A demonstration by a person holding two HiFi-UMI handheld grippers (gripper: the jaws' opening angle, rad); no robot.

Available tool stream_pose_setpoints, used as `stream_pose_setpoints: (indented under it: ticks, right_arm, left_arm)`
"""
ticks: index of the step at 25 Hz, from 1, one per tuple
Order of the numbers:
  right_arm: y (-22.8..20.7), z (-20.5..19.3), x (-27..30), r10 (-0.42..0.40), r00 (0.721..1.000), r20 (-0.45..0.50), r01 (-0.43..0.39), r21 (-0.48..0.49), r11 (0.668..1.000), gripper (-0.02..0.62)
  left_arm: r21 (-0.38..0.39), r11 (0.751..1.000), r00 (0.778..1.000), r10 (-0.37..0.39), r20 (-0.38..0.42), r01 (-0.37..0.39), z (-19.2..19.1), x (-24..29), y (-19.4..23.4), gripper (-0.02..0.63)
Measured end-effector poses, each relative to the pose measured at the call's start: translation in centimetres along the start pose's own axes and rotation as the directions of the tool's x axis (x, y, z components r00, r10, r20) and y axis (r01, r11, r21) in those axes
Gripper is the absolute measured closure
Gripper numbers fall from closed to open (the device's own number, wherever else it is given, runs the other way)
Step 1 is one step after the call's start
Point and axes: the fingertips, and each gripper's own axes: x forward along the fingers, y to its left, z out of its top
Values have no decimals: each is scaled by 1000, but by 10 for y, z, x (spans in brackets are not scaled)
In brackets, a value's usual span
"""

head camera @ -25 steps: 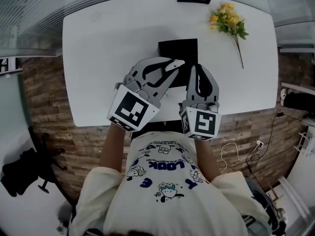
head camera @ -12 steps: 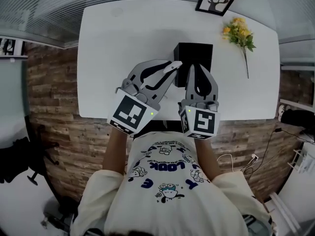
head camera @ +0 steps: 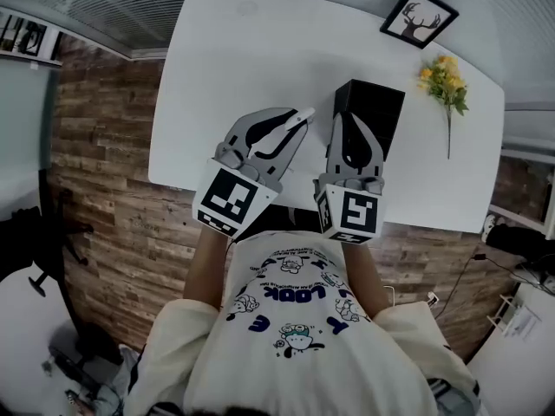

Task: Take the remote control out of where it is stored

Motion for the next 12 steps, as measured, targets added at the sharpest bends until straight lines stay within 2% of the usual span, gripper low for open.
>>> stream_pose_setpoints:
  ticks: [12]
  right_arm:
    - [36, 0, 7, 64, 998, -4, -64, -21, 998, 554]
  left_arm:
    - [-83, 990, 993, 115, -3, -115, -28, -25, 15, 531]
